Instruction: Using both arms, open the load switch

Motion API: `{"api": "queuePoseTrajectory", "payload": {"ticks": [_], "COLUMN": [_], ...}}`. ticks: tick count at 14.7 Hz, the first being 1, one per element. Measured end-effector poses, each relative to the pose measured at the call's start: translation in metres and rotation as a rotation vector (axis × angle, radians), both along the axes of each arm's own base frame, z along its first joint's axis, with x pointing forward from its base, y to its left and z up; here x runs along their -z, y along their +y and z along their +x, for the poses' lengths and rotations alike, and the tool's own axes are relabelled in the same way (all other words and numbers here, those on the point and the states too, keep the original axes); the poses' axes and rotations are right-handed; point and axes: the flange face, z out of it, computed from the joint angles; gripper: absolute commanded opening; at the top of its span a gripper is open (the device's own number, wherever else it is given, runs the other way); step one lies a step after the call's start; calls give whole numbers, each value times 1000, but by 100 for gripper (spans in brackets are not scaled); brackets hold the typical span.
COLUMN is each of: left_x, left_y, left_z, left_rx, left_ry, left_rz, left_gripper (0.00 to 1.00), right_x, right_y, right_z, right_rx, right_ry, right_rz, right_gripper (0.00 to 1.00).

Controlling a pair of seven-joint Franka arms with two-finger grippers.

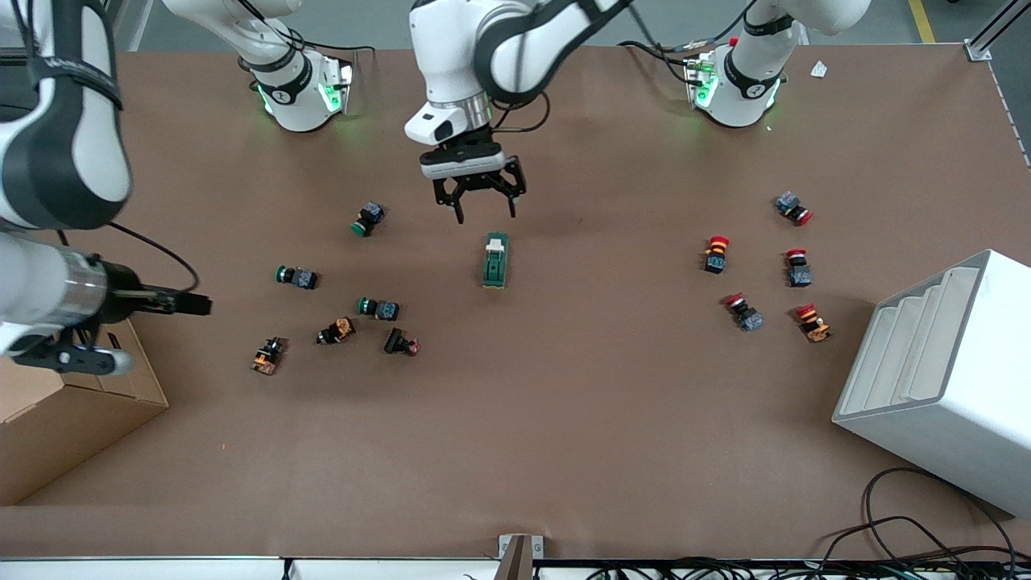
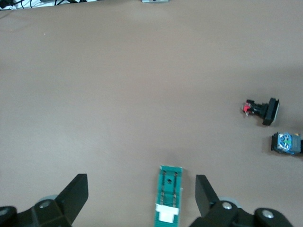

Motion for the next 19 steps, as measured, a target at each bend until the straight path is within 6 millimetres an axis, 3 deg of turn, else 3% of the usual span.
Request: {"api": "queuePoseTrajectory", "payload": {"ticks": [3, 7, 10, 12, 15, 19], "left_x": [-43, -77, -111, -133, -157, -176], "left_y": [35, 73, 114, 160, 248, 342], "left_z": [37, 71, 112, 144, 186, 217], "left_rx": [-18, -101, -99, -66, 13, 91], "left_ry": [56, 82, 147, 196, 281, 364], "left_rz": [-46, -87, -119, -123, -104, -123], "left_gripper": [100, 100, 100, 100, 100, 100], "right_x": [-11, -16, -17, -20, -24, -34], "right_y": [-10, -29, -37, -37, -33, -28], "right_z": [-4, -6, -6, -6, -8, -20], "right_rx": [-38, -27, -19, -20, -27, -32], "right_ry": [-15, -23, -27, -33, -22, 19], "right_rz": [-27, -30, -29, -29, -24, -14], "right_gripper": [100, 100, 100, 100, 100, 100]}}
